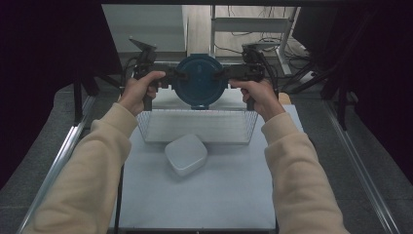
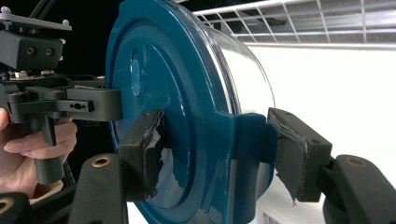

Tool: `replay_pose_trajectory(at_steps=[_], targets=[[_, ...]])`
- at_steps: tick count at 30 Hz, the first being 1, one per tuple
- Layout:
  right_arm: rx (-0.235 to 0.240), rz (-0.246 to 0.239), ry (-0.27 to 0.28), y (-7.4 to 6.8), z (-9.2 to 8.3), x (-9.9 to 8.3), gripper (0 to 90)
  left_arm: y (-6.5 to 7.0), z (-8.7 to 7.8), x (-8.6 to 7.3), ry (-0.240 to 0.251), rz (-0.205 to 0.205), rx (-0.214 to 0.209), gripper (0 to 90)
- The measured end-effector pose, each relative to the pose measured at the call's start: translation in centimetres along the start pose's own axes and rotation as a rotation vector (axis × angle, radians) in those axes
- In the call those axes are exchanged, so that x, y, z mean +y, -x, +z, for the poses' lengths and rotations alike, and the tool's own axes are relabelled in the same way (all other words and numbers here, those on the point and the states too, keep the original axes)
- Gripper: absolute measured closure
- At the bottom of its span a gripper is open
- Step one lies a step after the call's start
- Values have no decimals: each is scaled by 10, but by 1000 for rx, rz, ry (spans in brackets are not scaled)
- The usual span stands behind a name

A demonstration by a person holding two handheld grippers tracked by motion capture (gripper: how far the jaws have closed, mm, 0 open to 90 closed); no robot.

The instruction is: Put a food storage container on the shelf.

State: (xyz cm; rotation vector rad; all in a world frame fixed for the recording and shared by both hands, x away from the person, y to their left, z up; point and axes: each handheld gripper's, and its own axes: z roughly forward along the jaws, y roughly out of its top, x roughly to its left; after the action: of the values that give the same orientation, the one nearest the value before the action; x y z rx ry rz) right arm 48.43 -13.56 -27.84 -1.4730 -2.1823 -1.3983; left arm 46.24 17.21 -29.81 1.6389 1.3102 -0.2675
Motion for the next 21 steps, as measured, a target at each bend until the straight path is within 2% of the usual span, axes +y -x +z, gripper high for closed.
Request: replay_pose_trajectory(at_steps=[7,13,21], targets=[[6,41,0,11,7,1,374,-11,8,5,17,-64,-12,368],[12,103,-3,21,14,5,362,-24,18,13,19,-136,-32,360],[26,183,-6,33,21,9,356,-31,25,14,27,-176,-32,352]])
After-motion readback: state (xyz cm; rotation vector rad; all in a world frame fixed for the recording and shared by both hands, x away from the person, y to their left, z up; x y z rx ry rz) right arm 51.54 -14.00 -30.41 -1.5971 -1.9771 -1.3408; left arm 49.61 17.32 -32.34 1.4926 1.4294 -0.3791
